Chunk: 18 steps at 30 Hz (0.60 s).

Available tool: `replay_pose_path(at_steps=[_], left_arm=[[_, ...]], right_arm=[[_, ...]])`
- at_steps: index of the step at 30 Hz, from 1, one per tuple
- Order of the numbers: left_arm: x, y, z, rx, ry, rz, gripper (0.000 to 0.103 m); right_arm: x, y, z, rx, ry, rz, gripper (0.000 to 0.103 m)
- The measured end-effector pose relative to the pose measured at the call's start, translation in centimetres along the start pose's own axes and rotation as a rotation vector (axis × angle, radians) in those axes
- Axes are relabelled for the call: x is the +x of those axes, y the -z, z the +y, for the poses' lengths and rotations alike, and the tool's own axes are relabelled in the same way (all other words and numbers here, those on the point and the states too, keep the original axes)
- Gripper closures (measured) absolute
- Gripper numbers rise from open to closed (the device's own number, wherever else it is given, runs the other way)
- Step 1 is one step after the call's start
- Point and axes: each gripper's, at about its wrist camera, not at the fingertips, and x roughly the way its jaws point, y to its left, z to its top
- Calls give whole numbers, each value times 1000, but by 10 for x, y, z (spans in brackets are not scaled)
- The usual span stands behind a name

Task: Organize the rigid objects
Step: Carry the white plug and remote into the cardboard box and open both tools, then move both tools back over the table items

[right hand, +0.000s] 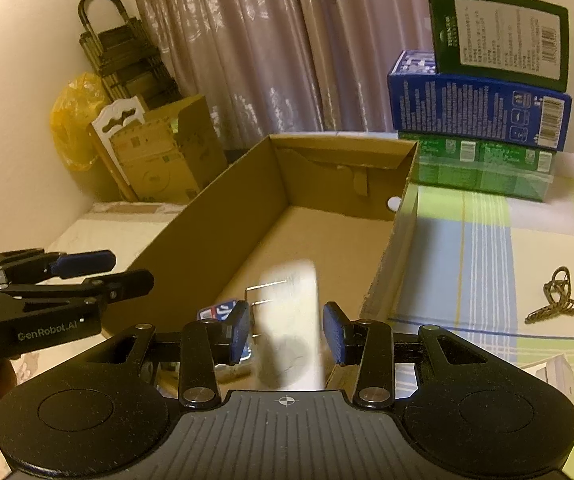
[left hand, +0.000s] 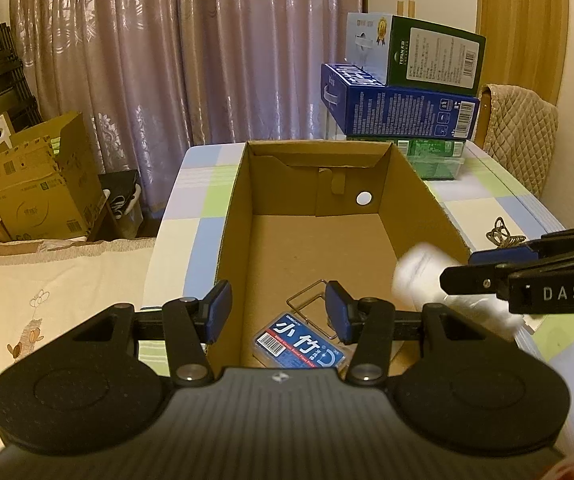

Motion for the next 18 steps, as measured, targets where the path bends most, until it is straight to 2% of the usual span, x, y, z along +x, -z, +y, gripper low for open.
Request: replay_pose_path(at_steps=[8, 12, 18], left_arm=[[-10, -1, -2, -12, -5, -12, 57], [-21, -2, -8, -24, 4, -26, 57], [-46, -4, -33, -34, 38, -58, 57]], right_arm=[[-19, -2, -7, 20, -2, -36, 65], [-42, 2, -14, 33, 4, -70, 65], [-88, 17, -32, 57, 66, -125, 65]])
